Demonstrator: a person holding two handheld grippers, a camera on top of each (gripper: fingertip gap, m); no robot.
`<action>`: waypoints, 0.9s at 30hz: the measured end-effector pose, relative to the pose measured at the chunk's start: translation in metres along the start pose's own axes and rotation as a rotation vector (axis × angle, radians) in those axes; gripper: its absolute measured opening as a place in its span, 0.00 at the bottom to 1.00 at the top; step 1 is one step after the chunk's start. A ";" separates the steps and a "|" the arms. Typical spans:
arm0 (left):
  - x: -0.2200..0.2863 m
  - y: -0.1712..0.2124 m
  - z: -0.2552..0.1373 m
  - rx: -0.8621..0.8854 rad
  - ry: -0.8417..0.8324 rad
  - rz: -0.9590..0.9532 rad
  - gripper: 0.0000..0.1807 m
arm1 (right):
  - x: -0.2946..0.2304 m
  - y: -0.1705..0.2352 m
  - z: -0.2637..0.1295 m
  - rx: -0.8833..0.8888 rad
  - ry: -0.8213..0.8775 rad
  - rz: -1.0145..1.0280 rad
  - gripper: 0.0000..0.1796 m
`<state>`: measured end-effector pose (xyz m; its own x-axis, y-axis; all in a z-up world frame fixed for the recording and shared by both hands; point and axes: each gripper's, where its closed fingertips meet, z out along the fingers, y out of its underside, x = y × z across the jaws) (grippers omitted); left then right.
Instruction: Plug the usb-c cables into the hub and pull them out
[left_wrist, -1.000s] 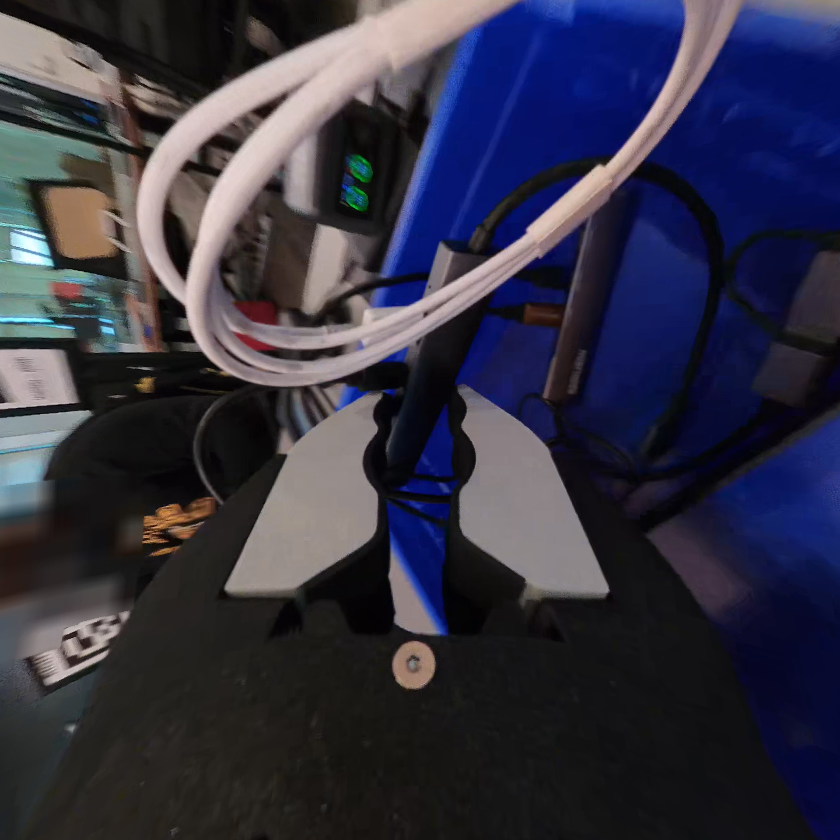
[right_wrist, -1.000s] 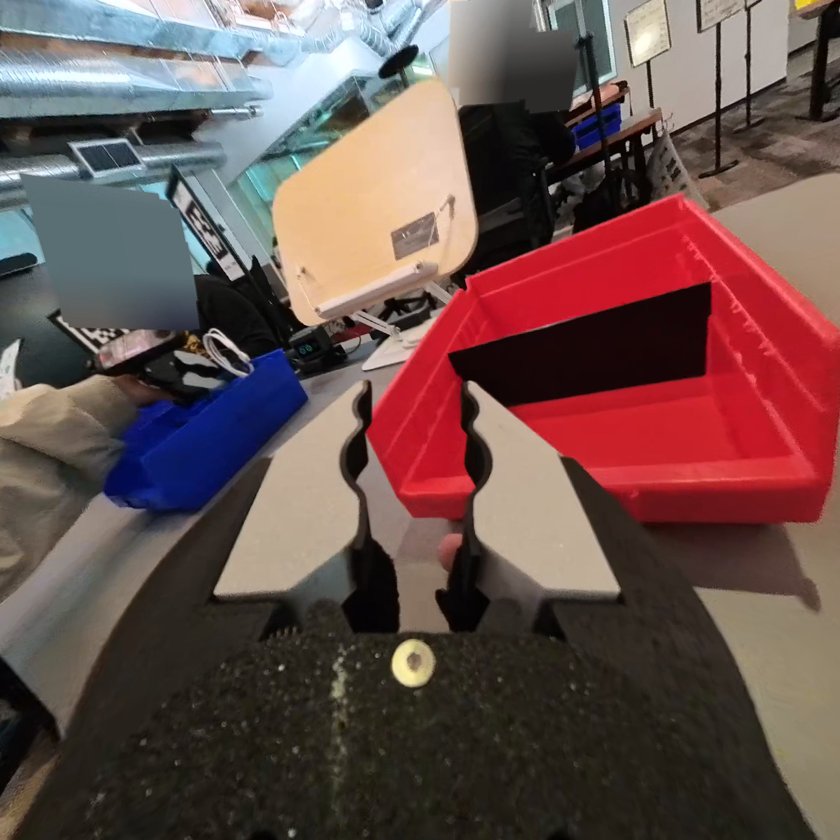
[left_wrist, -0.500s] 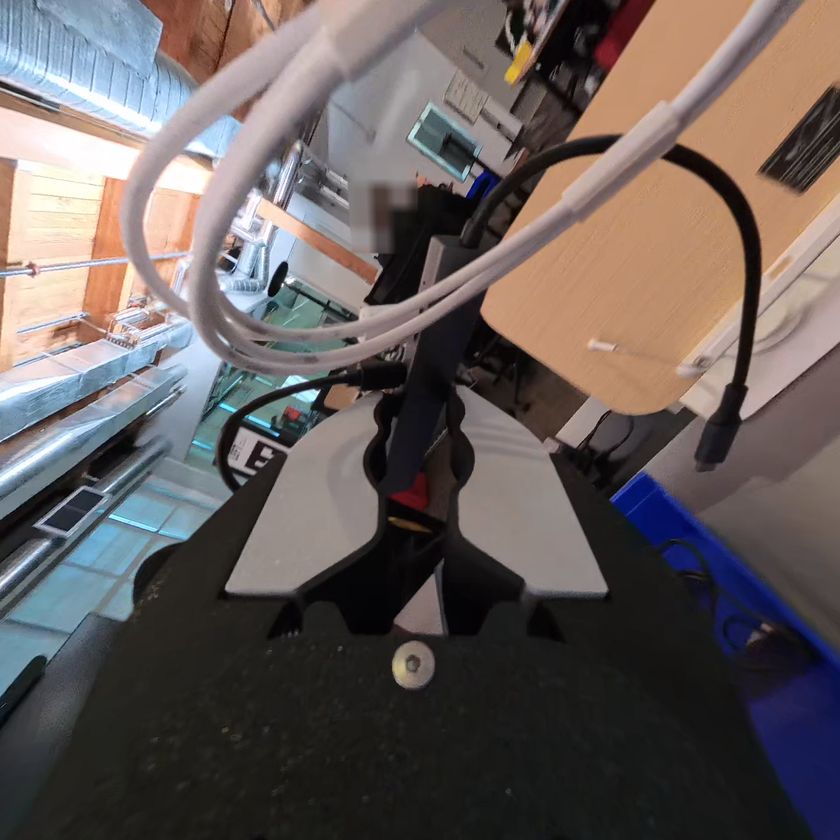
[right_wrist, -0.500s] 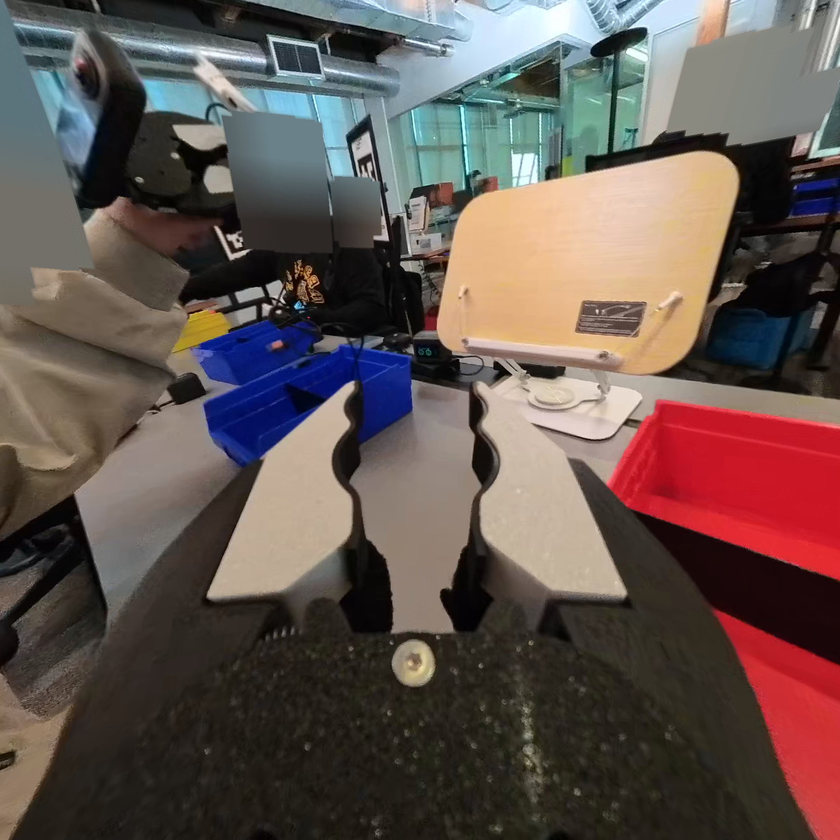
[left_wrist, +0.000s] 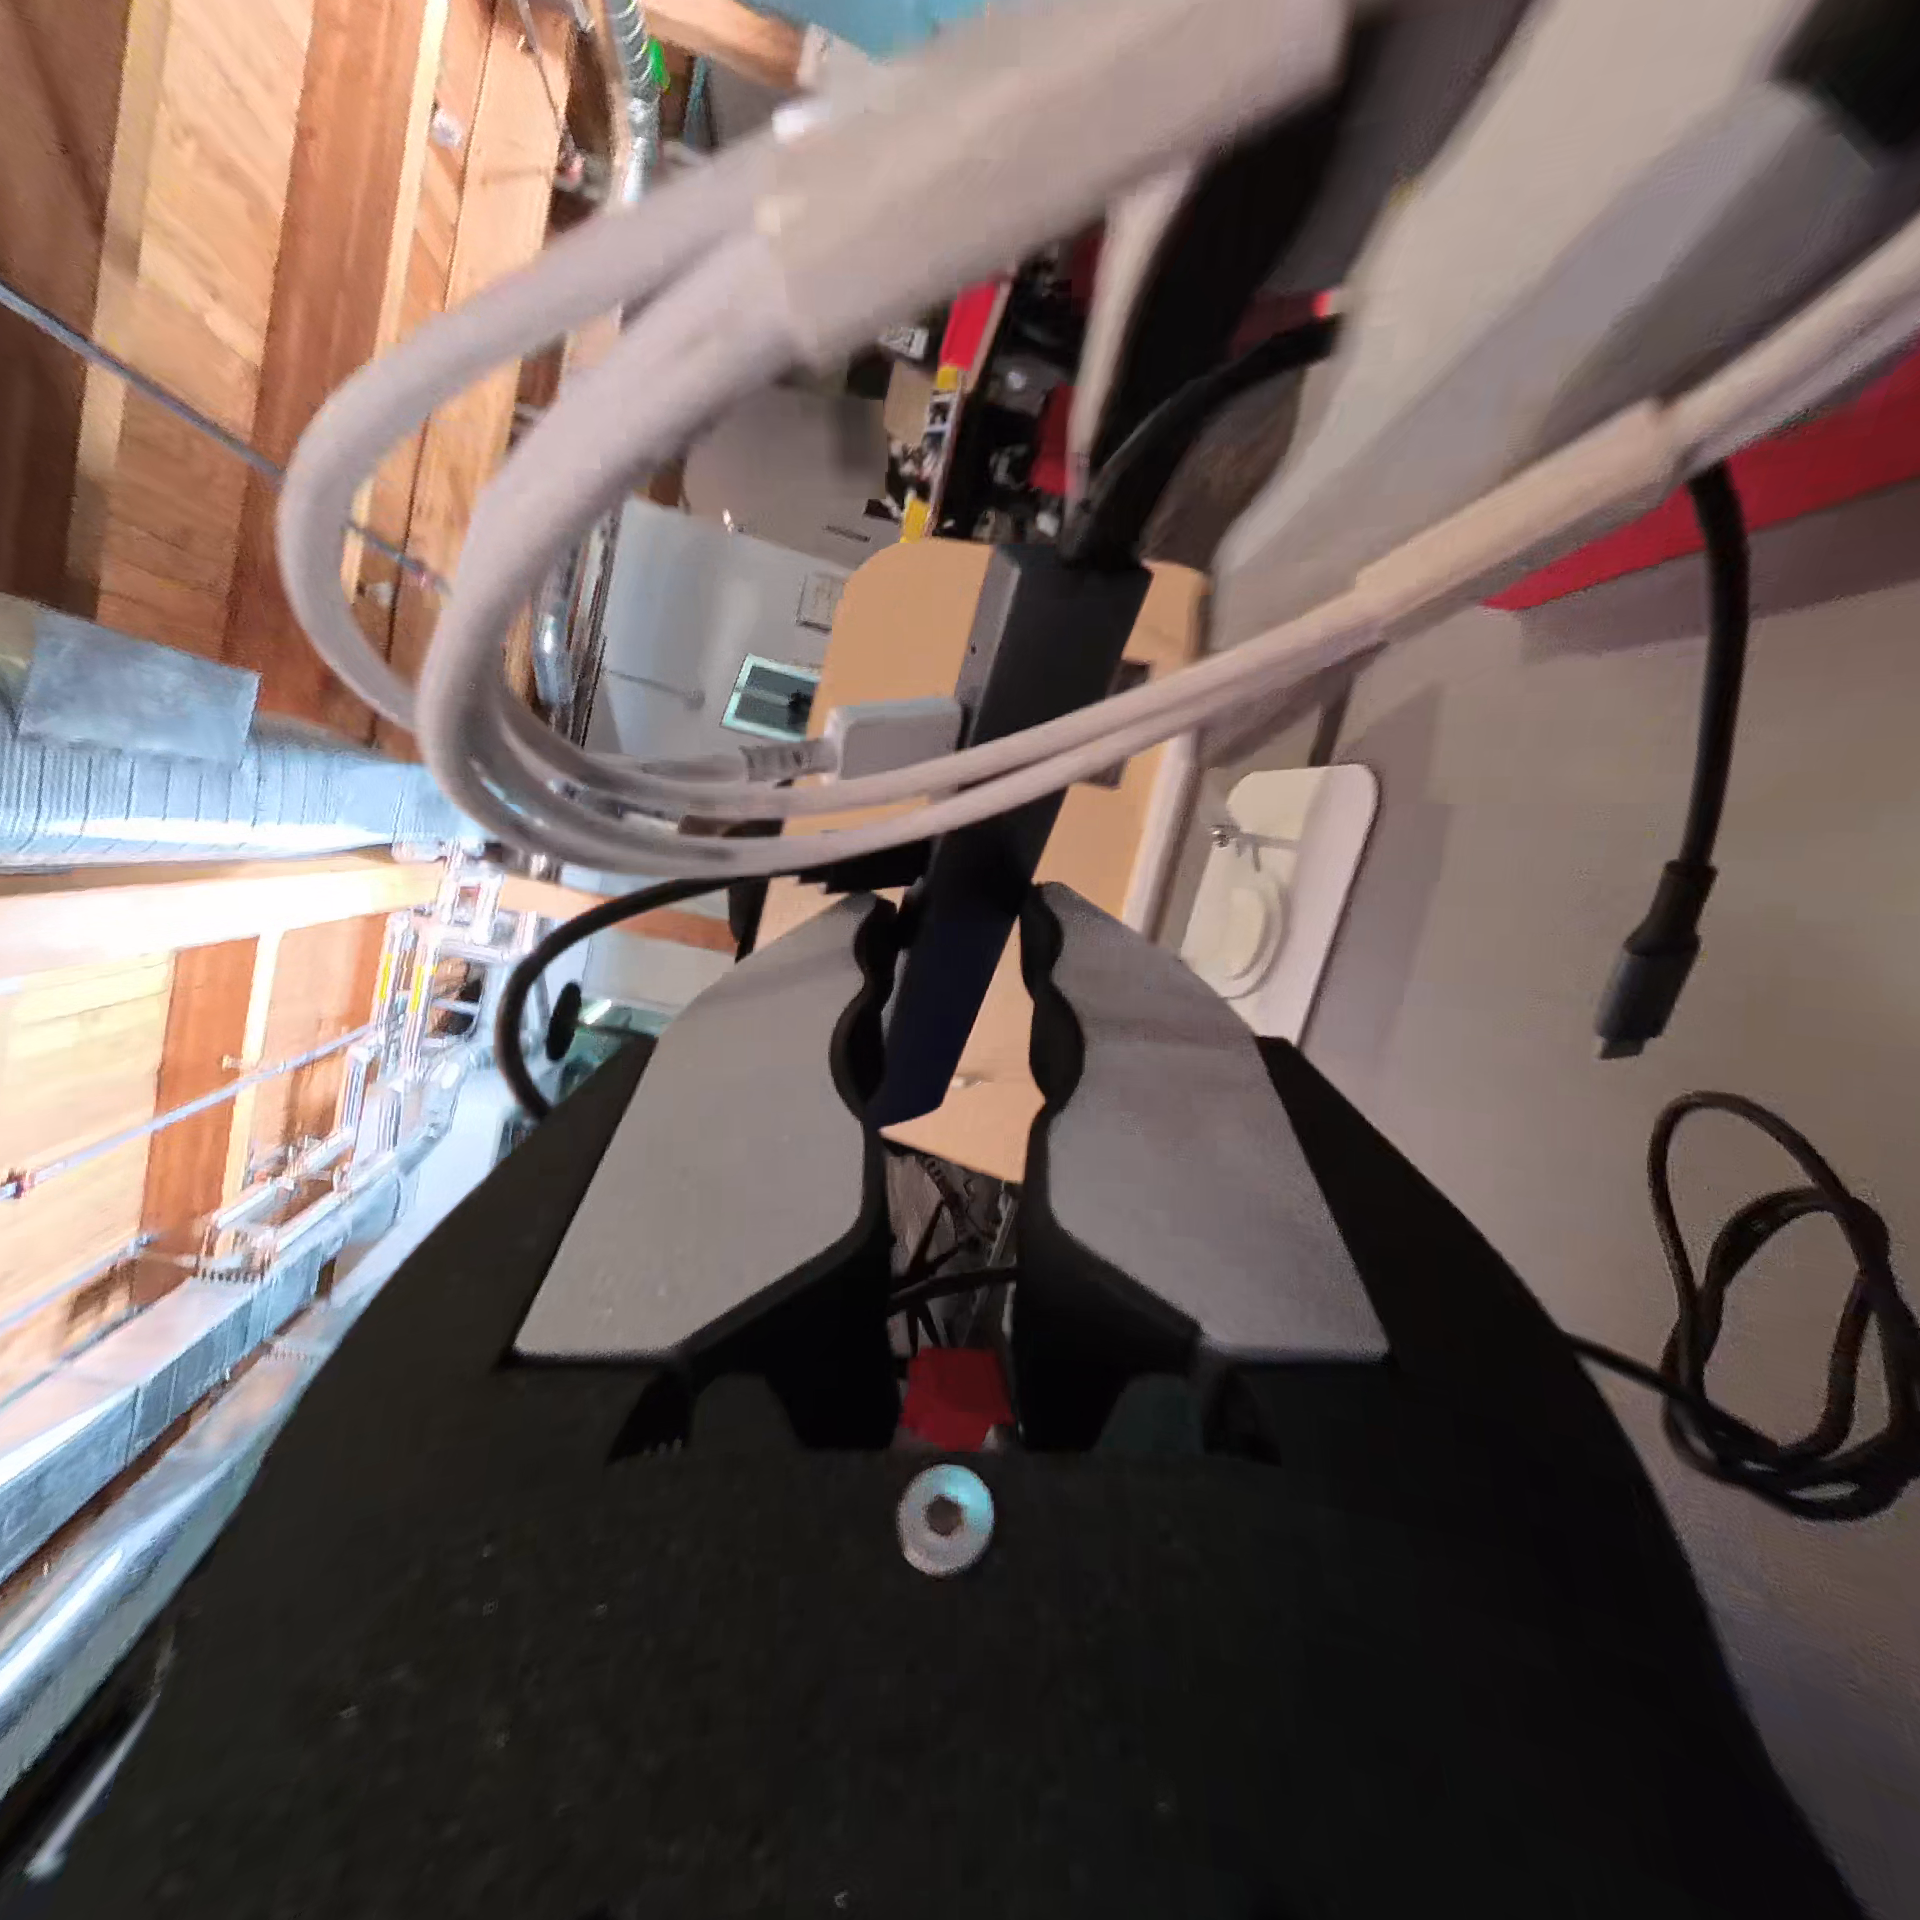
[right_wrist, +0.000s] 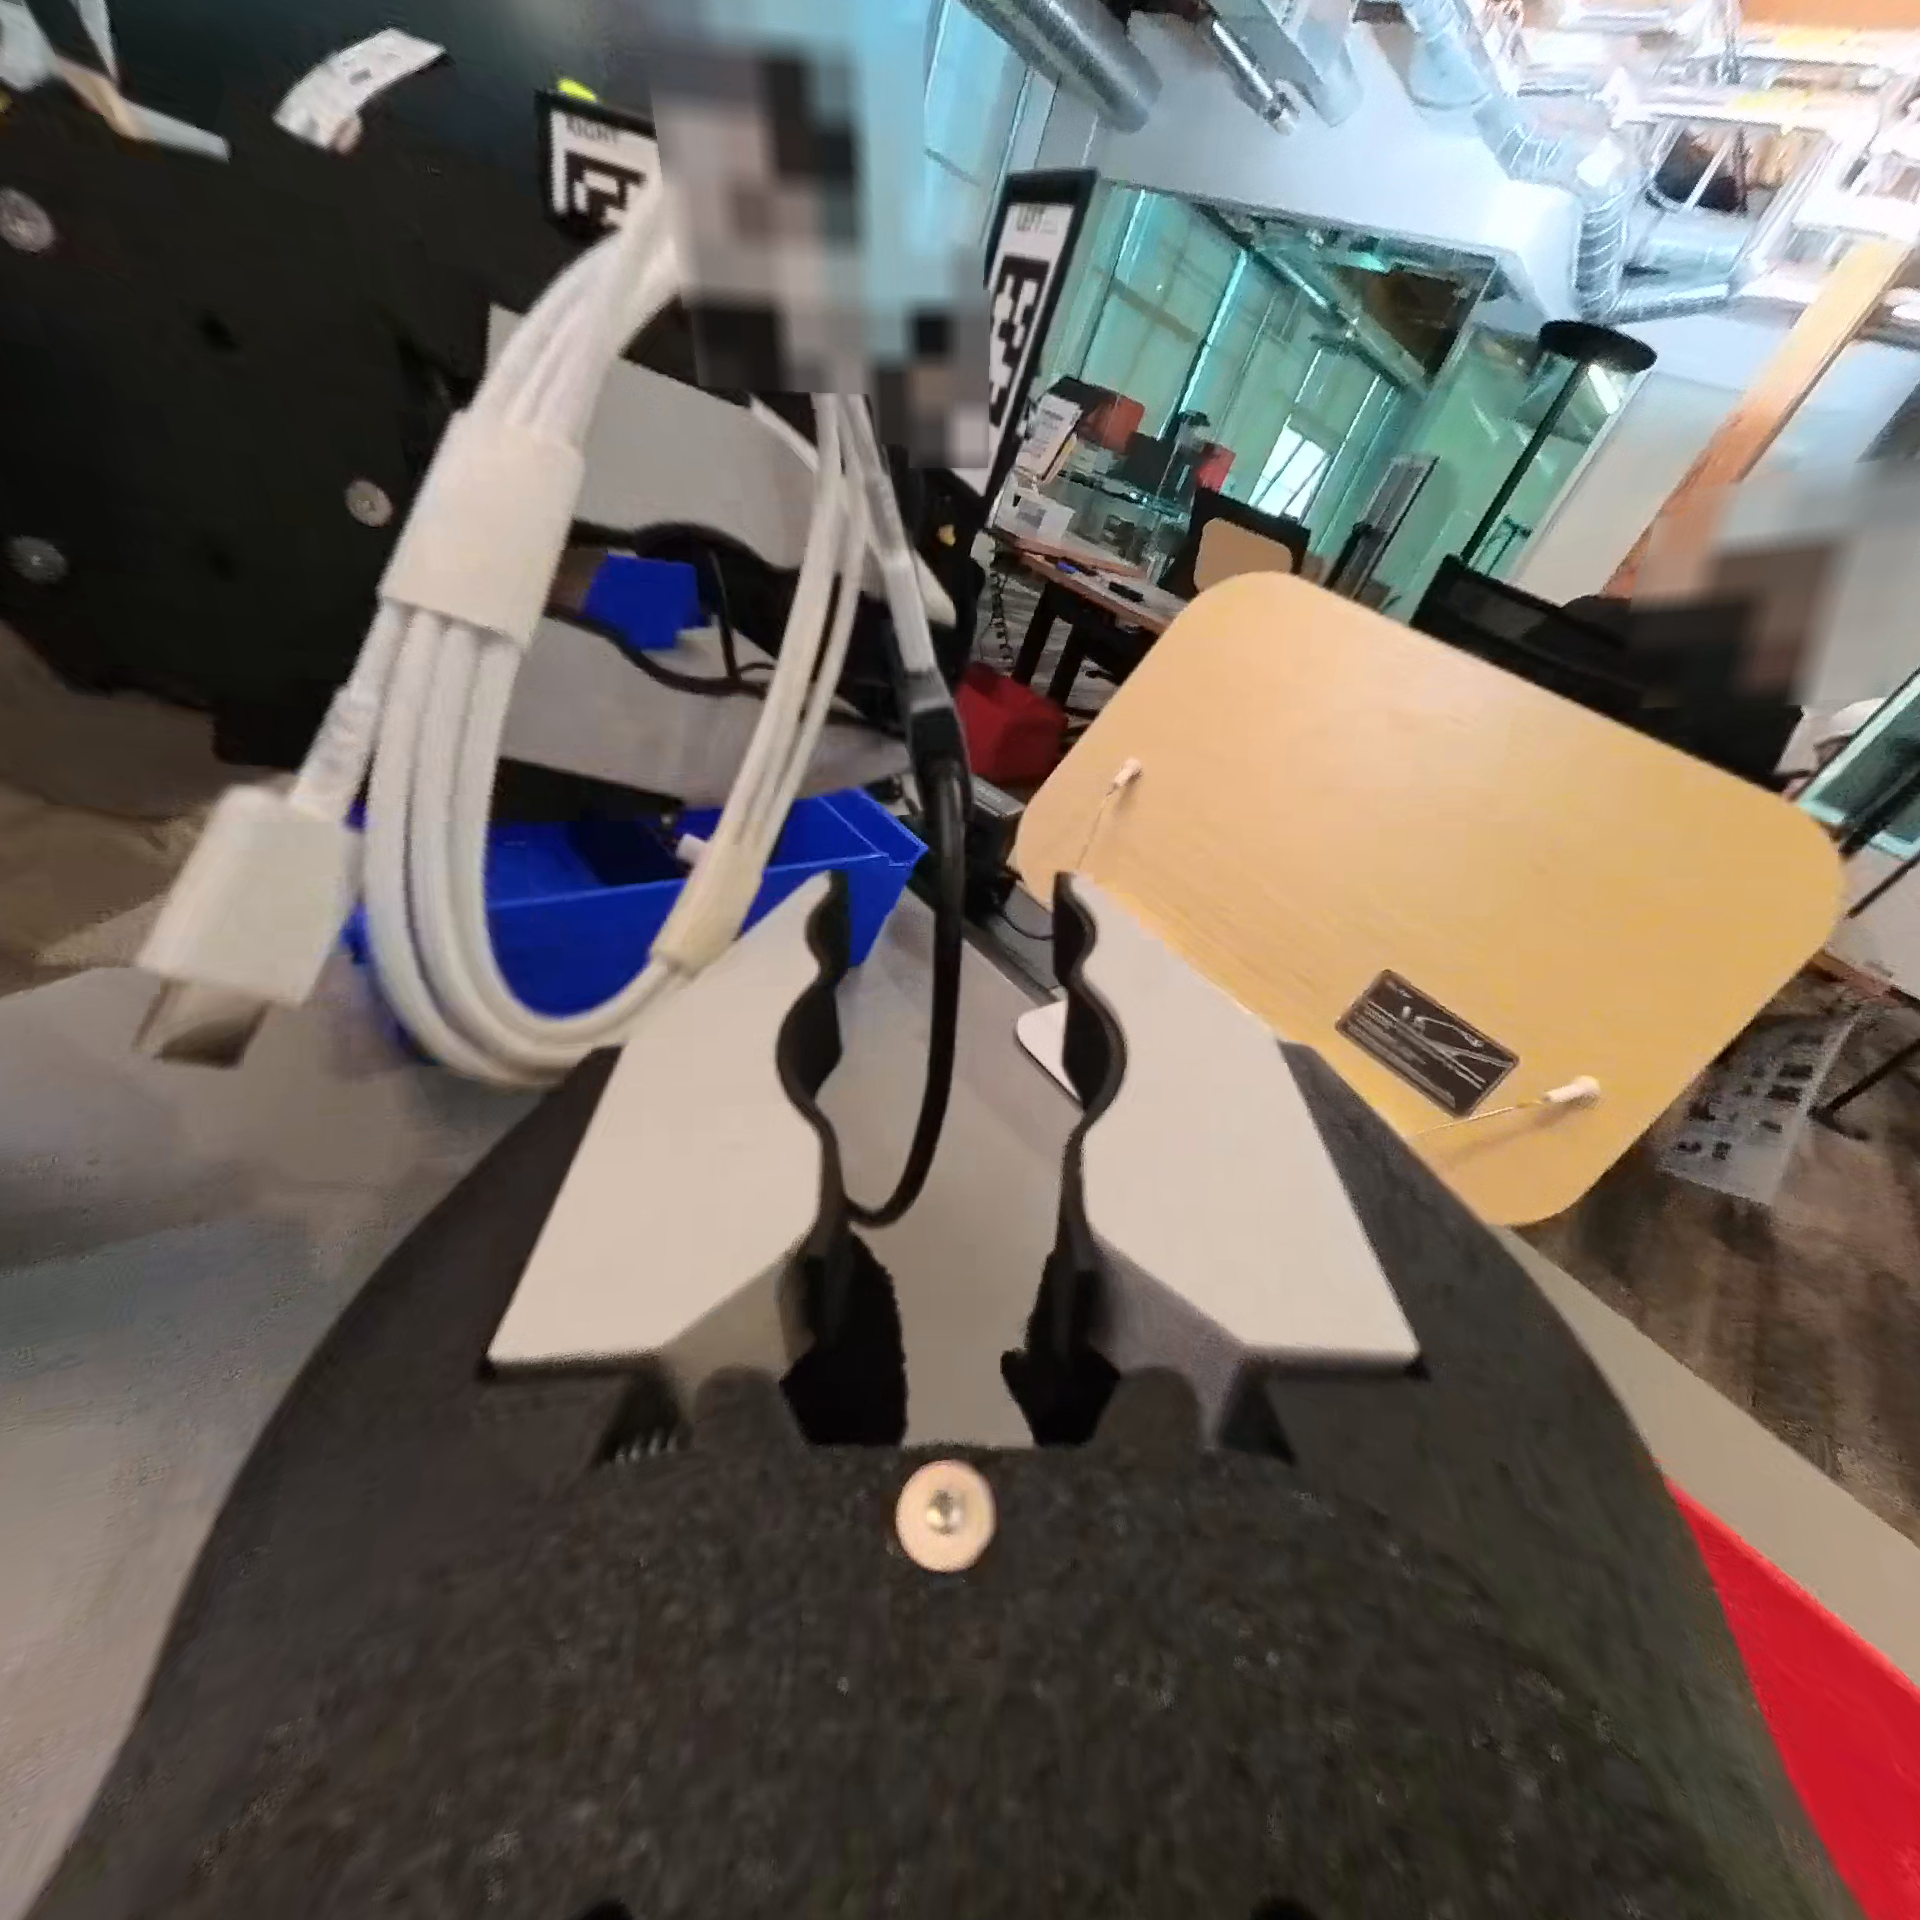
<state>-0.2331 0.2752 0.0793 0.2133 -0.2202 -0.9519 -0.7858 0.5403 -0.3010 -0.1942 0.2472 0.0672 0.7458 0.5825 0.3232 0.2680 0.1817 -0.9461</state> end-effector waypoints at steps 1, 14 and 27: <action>0.012 -0.004 0.000 0.014 0.018 0.020 0.13 | -0.004 0.001 -0.003 0.019 -0.012 -0.011 0.20; 0.075 -0.073 -0.085 0.337 0.621 -0.708 0.05 | -0.004 0.071 -0.027 -0.036 -0.103 0.145 0.05; 0.082 -0.018 -0.078 0.345 0.941 -1.071 0.19 | -0.055 0.002 -0.074 0.380 -0.650 0.463 0.05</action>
<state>-0.2469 0.1840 0.0110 0.0372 -0.9963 0.0772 -0.2956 -0.0847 -0.9515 -0.1897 0.1573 0.0494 0.2041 0.9771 -0.0603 -0.2817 -0.0004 -0.9595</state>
